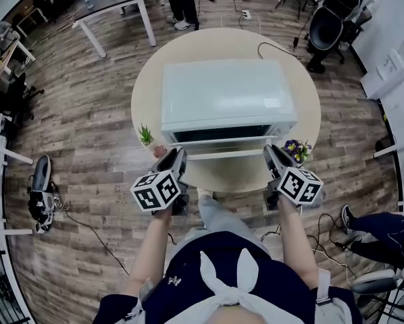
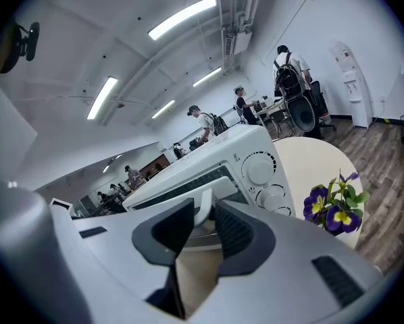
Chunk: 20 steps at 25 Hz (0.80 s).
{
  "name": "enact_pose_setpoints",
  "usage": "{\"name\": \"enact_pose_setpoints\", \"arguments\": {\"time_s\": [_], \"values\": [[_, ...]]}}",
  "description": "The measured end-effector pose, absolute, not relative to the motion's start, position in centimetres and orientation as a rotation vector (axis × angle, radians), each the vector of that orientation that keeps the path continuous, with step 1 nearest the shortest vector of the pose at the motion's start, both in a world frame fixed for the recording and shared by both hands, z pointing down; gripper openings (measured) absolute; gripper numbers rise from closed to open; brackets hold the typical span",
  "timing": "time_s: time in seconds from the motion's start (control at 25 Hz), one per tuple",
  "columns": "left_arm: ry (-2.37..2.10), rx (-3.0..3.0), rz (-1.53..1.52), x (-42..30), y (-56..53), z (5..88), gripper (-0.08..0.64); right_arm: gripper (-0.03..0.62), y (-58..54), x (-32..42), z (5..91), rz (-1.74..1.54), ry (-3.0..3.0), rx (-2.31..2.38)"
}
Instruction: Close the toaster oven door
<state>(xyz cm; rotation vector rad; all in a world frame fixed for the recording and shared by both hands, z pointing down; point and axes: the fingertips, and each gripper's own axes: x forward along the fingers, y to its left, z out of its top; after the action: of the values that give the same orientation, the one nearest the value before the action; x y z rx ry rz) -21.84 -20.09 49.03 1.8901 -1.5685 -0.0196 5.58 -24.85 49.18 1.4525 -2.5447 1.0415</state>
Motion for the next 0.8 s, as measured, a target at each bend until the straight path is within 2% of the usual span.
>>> {"name": "enact_pose_setpoints", "arguments": {"time_s": [0.8], "values": [[-1.579,1.905,-0.037,-22.4,-22.8,48.3,0.098,0.104,-27.6,5.0,48.3,1.04,-2.554,1.462]]}}
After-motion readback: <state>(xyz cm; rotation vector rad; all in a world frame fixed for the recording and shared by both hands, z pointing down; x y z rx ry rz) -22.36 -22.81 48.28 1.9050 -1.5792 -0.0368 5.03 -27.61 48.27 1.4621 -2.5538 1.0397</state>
